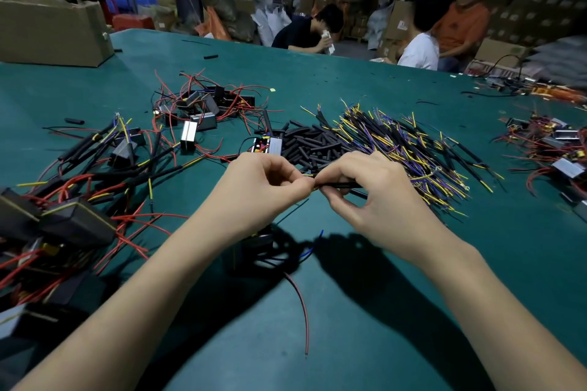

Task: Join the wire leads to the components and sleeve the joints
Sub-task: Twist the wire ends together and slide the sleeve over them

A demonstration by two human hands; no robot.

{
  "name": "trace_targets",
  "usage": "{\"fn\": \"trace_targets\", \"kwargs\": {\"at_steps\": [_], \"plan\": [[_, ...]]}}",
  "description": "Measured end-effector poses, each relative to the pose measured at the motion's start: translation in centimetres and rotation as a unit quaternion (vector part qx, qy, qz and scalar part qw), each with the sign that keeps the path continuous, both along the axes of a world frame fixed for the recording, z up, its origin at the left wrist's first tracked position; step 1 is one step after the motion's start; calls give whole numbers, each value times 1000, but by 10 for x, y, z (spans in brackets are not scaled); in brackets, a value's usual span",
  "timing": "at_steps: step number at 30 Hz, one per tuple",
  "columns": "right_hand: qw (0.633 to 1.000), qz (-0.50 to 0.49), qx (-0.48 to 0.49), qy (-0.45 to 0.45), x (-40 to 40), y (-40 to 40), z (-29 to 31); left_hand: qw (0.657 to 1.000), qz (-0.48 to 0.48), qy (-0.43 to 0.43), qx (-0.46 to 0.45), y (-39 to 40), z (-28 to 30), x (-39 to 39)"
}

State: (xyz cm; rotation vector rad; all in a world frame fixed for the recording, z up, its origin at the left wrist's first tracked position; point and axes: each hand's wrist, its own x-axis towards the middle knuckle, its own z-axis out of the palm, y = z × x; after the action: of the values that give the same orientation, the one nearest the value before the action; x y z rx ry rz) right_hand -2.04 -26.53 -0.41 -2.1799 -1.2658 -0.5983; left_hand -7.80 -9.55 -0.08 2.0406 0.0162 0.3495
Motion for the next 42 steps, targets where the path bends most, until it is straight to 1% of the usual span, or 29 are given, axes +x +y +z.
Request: {"fn": "trace_targets", "kwargs": {"at_steps": [5,7,10,12,13,15,17,18,20,22,26,30,34,37,42], "plan": [[1000,7,8,28,0,-1,1,1000,-3,-12,22,1,-1,-1],[999,3,12,48,0,-2,0,997,-7,-40,66,3,-1,-1],[997,2,22,73,0,-2,0,981,-24,-98,164,8,-1,-1],[996,5,23,85,1,-2,0,979,-35,-104,172,11,1,-2],[996,5,21,86,1,-2,1,982,-41,-88,162,14,3,-3],[997,1,19,81,2,-4,1,986,-47,-19,157,22,7,-4],[997,-9,18,75,4,-7,2,981,-60,61,172,32,10,-5],[997,-14,13,72,4,-8,3,979,-69,85,170,36,12,-6],[998,-20,-2,65,4,-8,3,978,-82,108,160,40,14,-8],[998,-17,-15,56,4,-8,3,977,-83,110,163,40,14,-8],[999,-14,-30,33,4,-8,4,980,-81,94,158,35,9,-6],[999,-21,-44,-17,2,-6,5,988,-67,25,139,27,6,-3],[996,-35,-61,-55,0,-5,6,990,-66,-16,121,21,2,-2],[995,-42,-64,-65,0,-6,8,991,-69,-32,112,19,1,-2],[996,-42,-63,-48,0,-7,8,982,-79,-80,152,18,3,-4]]}}
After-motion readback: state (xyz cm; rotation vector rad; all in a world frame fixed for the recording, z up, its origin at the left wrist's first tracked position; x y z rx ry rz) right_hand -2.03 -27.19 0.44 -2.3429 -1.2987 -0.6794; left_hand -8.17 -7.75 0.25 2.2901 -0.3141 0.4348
